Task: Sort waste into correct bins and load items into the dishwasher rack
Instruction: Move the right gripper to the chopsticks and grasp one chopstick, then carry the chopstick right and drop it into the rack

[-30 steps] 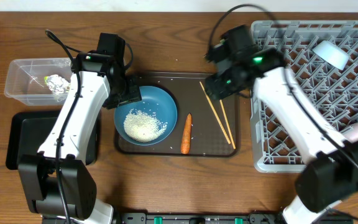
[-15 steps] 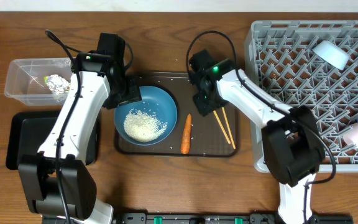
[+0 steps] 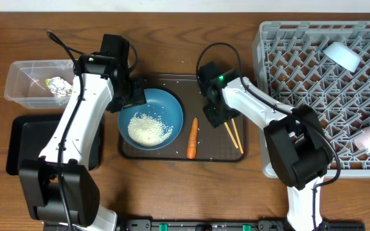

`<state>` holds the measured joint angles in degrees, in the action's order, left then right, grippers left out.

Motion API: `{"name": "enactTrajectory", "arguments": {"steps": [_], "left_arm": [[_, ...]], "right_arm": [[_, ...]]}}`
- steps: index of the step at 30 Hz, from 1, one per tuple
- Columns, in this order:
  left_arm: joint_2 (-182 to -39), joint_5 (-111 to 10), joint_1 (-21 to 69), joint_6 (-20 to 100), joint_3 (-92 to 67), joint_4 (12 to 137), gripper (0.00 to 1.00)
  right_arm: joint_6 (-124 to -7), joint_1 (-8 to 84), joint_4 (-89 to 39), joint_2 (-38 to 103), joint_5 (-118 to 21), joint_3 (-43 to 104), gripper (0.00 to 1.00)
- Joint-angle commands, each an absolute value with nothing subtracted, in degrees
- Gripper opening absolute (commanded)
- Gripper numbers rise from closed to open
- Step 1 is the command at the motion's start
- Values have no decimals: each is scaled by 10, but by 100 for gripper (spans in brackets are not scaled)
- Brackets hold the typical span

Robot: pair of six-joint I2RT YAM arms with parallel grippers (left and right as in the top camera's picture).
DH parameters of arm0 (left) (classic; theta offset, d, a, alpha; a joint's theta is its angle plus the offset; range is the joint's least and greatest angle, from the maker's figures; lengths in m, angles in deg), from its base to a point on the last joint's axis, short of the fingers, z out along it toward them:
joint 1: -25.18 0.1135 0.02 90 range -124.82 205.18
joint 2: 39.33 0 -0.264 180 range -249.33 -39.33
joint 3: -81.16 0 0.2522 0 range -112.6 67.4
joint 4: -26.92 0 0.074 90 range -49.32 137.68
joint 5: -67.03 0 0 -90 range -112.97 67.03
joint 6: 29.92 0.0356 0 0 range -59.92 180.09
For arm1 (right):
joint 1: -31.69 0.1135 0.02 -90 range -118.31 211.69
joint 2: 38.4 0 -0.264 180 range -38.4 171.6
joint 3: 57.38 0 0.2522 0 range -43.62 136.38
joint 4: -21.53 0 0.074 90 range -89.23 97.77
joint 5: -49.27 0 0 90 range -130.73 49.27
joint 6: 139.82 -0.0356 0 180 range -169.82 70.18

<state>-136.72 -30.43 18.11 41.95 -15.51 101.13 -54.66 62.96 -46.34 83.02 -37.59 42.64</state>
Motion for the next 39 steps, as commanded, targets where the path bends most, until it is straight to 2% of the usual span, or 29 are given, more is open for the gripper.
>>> {"name": "enactTrajectory", "arguments": {"steps": [1, 3, 8, 12, 20, 28, 39], "left_arm": [[-1355, -298, 182, 421, -160, 1015, 54], [-1355, -298, 182, 421, -160, 1015, 54], [-1355, -298, 182, 421, -160, 1015, 54], [-1355, -298, 182, 421, -160, 1015, 54], [-1355, -298, 182, 421, -160, 1015, 54], [-1355, -298, 182, 421, -160, 1015, 54], [-1355, -298, 182, 425, -160, 1015, 54]], "right_arm": [[-557, 632, -453, 840, -367, 400, 48], [-561, 632, -449, 840, -367, 393, 43], [-567, 634, -449, 840, -367, 388, 11], [-583, 634, -446, 840, -367, 388, 1], [-607, 632, -439, 840, -384, 398, 1], [-604, 614, -497, 806, -406, 501, 1], [-605, 490, -584, 679, -405, 537, 1]]}}
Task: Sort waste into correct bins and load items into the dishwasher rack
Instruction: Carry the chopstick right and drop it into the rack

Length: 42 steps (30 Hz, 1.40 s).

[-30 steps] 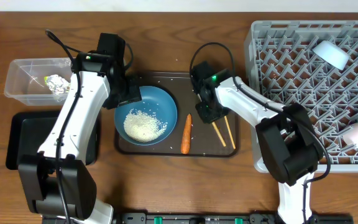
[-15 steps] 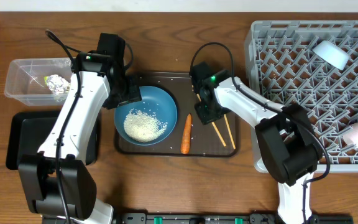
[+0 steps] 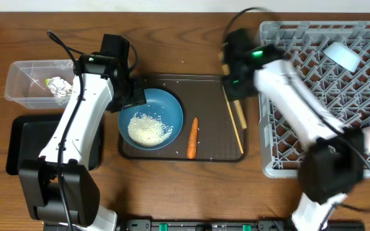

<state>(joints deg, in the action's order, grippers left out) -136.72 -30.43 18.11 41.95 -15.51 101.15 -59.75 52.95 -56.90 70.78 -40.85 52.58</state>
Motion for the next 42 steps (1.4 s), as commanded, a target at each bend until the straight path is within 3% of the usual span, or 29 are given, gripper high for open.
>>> {"name": "enactTrajectory", "arguments": {"steps": [1, 10, 21, 25, 30, 35, 42], "left_arm": [[-1355, -298, 182, 425, -160, 1015, 54], [-1355, -298, 182, 425, -160, 1008, 54], [-1355, -298, 182, 425, -160, 1000, 54], [-1355, -298, 182, 425, -160, 1000, 54], [-1355, -298, 182, 425, -160, 1002, 54], [-1355, -298, 182, 425, -160, 1003, 54], [-1355, -298, 182, 425, -160, 1003, 54]], "right_arm": [[-605, 475, -594, 674, -405, 537, 1], [-603, 372, -651, 668, -412, 514, 1], [-573, 390, -578, 668, -440, 394, 1], [-573, 388, -569, 667, -438, 404, 21], [-575, 390, -585, 656, -438, 488, 30], [-574, 425, -565, 642, -440, 559, 52], [-626, 506, -536, 666, -440, 521, 50]]}}
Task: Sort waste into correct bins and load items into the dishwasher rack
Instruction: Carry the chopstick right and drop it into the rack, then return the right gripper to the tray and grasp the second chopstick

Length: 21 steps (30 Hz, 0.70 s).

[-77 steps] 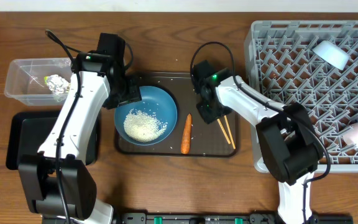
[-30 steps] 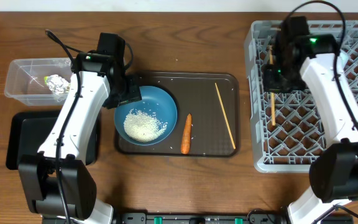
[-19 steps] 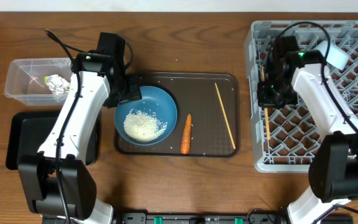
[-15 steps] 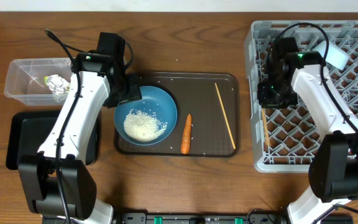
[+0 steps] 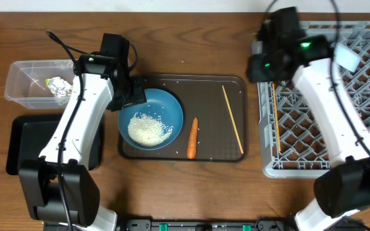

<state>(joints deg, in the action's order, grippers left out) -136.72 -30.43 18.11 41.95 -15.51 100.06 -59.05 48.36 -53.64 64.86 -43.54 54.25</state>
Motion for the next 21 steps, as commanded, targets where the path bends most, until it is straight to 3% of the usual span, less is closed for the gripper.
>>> {"name": "enactTrajectory", "arguments": {"steps": [1, 21], "left_arm": [[-1355, -298, 182, 425, -160, 1003, 54], [-1355, -298, 182, 425, -160, 1005, 54]], "right_arm": [[-632, 517, -530, 675, -440, 508, 49], [-633, 561, -472, 792, -423, 393, 40]]}}
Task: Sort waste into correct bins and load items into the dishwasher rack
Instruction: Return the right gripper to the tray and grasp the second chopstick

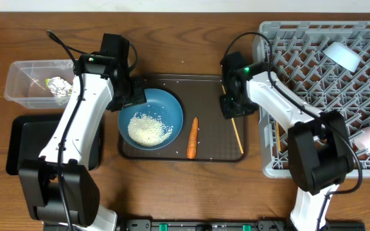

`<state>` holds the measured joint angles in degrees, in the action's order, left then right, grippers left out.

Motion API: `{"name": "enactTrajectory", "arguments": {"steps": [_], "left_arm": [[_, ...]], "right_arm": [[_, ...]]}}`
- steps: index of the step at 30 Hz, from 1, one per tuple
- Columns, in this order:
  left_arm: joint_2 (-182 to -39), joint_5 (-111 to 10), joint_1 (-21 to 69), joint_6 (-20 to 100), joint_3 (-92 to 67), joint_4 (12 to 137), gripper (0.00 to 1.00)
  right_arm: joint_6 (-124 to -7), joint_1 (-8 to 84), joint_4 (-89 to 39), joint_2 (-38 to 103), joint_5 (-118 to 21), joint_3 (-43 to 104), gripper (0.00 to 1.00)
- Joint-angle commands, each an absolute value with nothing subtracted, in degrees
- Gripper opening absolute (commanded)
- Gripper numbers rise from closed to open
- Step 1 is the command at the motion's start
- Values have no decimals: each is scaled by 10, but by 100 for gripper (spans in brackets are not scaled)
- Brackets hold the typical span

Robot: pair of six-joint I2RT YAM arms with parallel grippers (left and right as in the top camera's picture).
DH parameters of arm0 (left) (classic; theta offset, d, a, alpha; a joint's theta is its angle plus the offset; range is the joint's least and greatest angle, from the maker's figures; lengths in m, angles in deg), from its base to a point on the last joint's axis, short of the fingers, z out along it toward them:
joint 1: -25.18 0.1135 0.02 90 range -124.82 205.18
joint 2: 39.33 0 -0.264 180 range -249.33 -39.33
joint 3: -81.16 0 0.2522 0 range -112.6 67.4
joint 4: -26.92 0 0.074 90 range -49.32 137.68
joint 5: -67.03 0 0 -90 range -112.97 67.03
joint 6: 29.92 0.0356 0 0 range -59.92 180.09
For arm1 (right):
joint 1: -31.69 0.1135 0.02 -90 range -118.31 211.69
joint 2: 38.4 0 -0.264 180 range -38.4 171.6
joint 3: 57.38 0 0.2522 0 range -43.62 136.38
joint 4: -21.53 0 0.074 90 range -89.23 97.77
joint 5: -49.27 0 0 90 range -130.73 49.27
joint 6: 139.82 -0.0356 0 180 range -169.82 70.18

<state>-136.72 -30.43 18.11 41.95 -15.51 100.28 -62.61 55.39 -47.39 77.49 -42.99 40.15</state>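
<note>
A dark tray (180,79) holds a blue bowl (166,106) of rice, a carrot (193,137) and one wooden chopstick (237,136). My right gripper (230,106) is low over that chopstick's upper half, apparently open, and the stick lies flat on the tray. A second chopstick (279,140) lies in the left edge of the grey dishwasher rack (313,83). My left gripper (129,97) is shut on the bowl's left rim.
A clear container (24,80) at the far left holds a foil ball (59,87). A black bin (24,141) sits below it, partly under my left arm. White cups (343,56) sit in the rack's right side.
My right gripper was over the rack's left edge, where a chopstick lay in the rack. It is now back over the tray, above the remaining chopstick. The left arm has not moved.
My right gripper was first down on two chopsticks on the tray. It was then at the tray's far right corner with one chopstick, then at the rack with that stick lying inside. Now it is over the second chopstick. The left gripper stayed on the bowl throughout.
</note>
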Motion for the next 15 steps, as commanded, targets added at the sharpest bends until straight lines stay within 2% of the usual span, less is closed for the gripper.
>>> {"name": "enactTrajectory", "arguments": {"steps": [1, 6, 9, 11, 14, 15], "left_arm": [[-1355, -298, 182, 425, -160, 1005, 54], [-1355, -298, 182, 425, -160, 1004, 54], [-1355, -298, 182, 425, -160, 1005, 54], [-1355, -298, 182, 425, -160, 1004, 54], [-1355, -298, 182, 425, -160, 1004, 54], [-1355, -298, 182, 425, -160, 1004, 54]], "right_arm": [[-633, 562, -471, 797, -423, 391, 39], [-633, 572, -453, 800, -422, 365, 34], [-633, 574, -442, 800, -422, 350, 27], [-633, 575, -437, 800, -422, 342, 21], [-633, 575, -436, 800, -422, 336, 1], [-635, 575, -436, 800, -422, 336, 1]]}}
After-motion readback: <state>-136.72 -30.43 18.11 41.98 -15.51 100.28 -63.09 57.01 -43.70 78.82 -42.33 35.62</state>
